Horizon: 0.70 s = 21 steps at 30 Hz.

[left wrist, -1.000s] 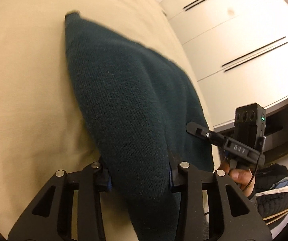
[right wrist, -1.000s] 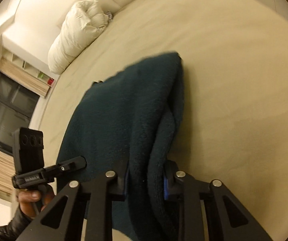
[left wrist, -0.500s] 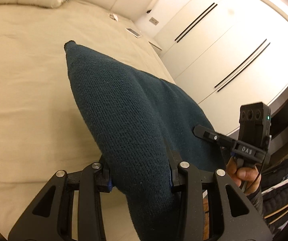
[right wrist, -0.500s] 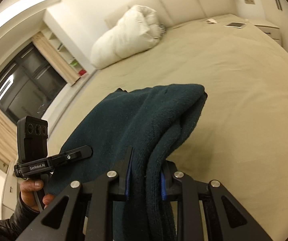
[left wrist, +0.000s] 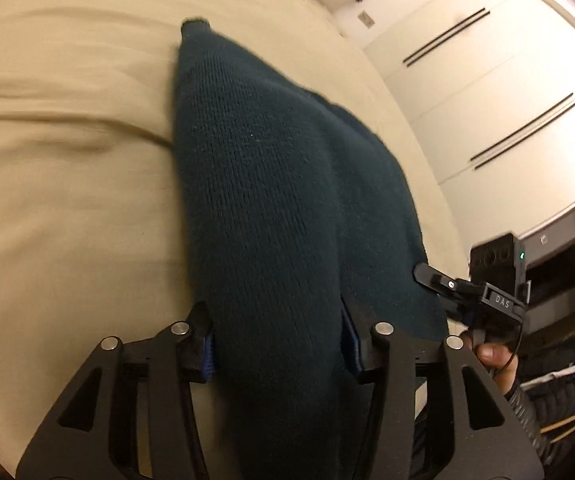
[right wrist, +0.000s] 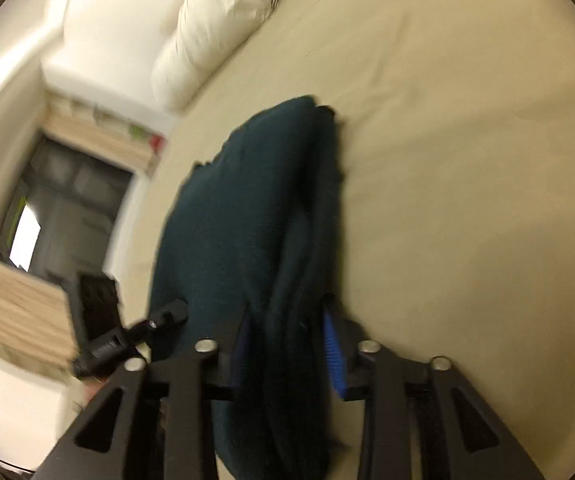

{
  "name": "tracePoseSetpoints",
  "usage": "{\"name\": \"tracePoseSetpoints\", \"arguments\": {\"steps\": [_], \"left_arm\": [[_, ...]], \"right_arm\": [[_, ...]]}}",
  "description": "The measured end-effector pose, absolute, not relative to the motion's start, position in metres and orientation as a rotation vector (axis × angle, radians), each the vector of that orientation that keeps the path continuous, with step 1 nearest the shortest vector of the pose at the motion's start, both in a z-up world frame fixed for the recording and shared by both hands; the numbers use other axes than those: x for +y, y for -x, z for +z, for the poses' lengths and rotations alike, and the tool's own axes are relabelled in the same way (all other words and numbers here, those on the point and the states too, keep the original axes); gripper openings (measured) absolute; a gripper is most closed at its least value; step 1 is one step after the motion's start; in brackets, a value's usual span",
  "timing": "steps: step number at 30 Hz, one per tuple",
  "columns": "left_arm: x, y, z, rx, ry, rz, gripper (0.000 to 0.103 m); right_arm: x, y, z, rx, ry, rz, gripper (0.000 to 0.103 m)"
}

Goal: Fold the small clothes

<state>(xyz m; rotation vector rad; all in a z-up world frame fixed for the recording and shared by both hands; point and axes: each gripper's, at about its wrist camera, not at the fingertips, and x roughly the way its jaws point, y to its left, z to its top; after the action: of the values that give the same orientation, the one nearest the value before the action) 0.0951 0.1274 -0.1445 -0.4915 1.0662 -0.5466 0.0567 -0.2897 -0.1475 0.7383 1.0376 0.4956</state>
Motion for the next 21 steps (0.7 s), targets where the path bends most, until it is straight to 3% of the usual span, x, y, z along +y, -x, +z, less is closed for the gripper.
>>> {"name": "tracePoseSetpoints", "arguments": {"steps": [1,4,10,12,20,21], "left_arm": [[0.128,-0.091,-0.138,1.058,0.481,-0.527,0.048],[0.124,-0.089,-0.111,1.012,0.428,-0.47,0.048],[0.099,-0.066,-0.044,0.844,0.202,-0.343,0.049],[0.082,-0.065,-0.035,0.829,0.145,-0.339,0.056],[0.042,-0.062,-0.089,0.956,0.006,-0.268,0.058],[0.041,-0.062,-0.093,0.953,-0.003,-0.268,0.058]], "right_arm": [[-0.296,-0.052,-0.146,1.022,-0.759,0.487,0.045],[-0.309,-0.045,-0.127,0.996,-0.723,0.427,0.05],[-0.31,-0.043,-0.08,0.873,-0.722,0.456,0.05],[-0.288,-0.051,-0.07,0.868,-0.701,0.514,0.05],[-0.24,-0.095,-0.1,0.99,-0.686,0.604,0.049],[-0.24,-0.101,-0.112,1.018,-0.678,0.574,0.043]]}}
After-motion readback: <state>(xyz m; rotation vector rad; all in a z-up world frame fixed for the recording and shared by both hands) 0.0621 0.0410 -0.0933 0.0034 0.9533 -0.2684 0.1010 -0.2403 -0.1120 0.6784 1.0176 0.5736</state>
